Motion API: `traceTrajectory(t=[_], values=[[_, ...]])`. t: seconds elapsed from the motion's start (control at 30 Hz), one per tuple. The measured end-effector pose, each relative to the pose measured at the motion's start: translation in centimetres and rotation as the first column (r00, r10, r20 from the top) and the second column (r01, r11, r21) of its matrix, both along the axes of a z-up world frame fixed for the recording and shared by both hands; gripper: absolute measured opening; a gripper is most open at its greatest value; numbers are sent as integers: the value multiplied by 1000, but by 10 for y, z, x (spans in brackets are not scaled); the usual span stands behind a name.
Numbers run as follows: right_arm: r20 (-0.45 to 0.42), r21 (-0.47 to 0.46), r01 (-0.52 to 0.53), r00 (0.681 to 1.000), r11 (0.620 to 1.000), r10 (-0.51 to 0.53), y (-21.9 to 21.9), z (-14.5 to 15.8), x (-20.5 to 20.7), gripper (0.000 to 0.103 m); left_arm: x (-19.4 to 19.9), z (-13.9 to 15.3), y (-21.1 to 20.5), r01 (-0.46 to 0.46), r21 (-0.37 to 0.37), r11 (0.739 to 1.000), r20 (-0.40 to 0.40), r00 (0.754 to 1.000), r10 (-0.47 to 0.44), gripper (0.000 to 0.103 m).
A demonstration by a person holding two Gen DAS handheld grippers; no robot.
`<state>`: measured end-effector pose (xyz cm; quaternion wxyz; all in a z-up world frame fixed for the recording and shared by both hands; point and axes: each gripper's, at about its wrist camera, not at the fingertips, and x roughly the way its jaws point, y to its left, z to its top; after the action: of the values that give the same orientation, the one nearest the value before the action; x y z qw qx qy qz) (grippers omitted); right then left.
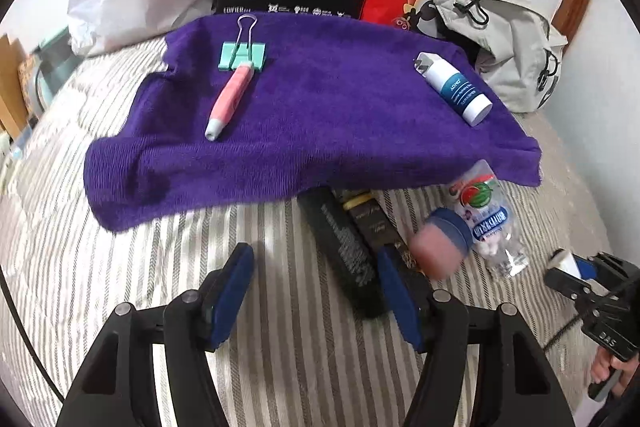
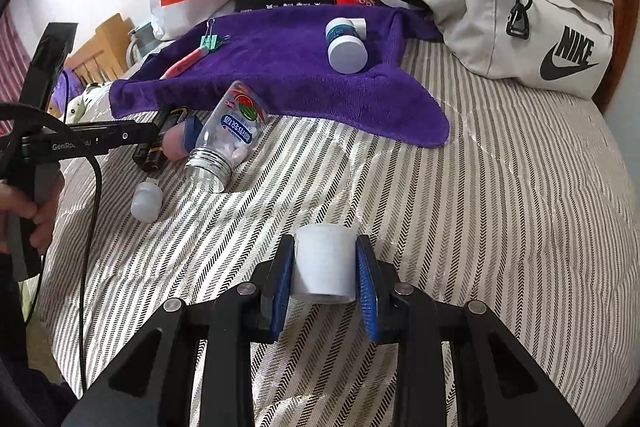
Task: Organize rigid objects
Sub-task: 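Grasp the white tape roll with the right gripper while the left gripper grasps the black box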
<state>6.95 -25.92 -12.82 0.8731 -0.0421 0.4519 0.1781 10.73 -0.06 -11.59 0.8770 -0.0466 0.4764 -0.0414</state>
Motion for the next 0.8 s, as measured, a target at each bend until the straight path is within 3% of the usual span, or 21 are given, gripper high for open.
traceTrajectory(t=[0.17,0.4,0.5,0.57,0.67,0.8], values=[[12,30,27,1000,999,-27,-3,0,1,30,-5,1,3,-11,57,998,-5,1000,12,65],[39,23,72,997,997,-73,2,-1,3,30,-4,4,-17,15,195,981,-8,1000,-14,61],[52,26,77,996,997,-79,2,-2,1,31,0,-1,-22,32,175,984,1,999,-33,57],[54,37,84,995,996,-86,0,-2,1,31,0,-1,-19,29,130,991,3,1000,-30,40],[58,35,89,994,995,-91,1,-2,1,31,-1,0,-16,33,118,992,16,999,-35,24],[55,20,90,994,996,-91,3,-2,1,31,-2,1,-14,56,88,995,12,998,-58,22]])
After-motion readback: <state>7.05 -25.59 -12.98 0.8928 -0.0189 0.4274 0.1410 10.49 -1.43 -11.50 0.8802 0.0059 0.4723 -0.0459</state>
